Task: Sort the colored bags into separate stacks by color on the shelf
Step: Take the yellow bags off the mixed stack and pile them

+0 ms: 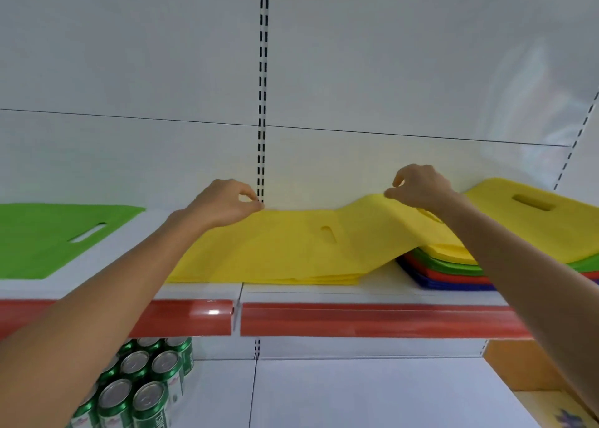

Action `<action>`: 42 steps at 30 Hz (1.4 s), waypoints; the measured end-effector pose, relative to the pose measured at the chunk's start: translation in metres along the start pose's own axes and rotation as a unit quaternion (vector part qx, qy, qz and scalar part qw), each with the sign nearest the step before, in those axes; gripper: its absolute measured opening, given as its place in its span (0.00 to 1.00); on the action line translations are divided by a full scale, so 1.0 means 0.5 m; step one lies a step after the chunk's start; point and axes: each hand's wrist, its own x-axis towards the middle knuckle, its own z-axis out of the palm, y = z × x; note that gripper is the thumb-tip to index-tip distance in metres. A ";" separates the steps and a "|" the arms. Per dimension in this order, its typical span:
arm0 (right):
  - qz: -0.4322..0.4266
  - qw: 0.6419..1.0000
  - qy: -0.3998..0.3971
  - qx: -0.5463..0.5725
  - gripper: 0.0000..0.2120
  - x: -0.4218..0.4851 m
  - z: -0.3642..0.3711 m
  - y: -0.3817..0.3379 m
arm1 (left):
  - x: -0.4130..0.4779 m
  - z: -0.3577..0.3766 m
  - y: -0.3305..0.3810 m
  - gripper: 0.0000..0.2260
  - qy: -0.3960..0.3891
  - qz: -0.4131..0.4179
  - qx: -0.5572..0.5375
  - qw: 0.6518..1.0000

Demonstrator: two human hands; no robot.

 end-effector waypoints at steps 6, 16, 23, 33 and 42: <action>0.066 0.997 -0.027 -0.018 0.19 0.004 -0.027 0.156 | 0.042 0.101 0.182 0.15 -0.032 0.103 -0.051 0.993; 0.058 0.993 -0.092 0.039 0.20 0.009 -0.006 0.209 | 0.084 0.230 0.325 0.18 -0.102 0.097 -0.020 0.990; 0.040 0.991 -0.113 0.065 0.19 0.023 -0.010 0.212 | 0.085 0.250 0.353 0.18 -0.100 0.086 -0.010 0.991; 0.066 0.979 -0.121 0.151 0.18 0.036 -0.003 0.217 | 0.085 0.249 0.338 0.18 -0.109 0.049 -0.011 0.993; 0.005 0.989 -0.073 0.127 0.21 0.041 -0.021 0.242 | 0.078 0.258 0.349 0.18 -0.107 0.043 0.008 0.993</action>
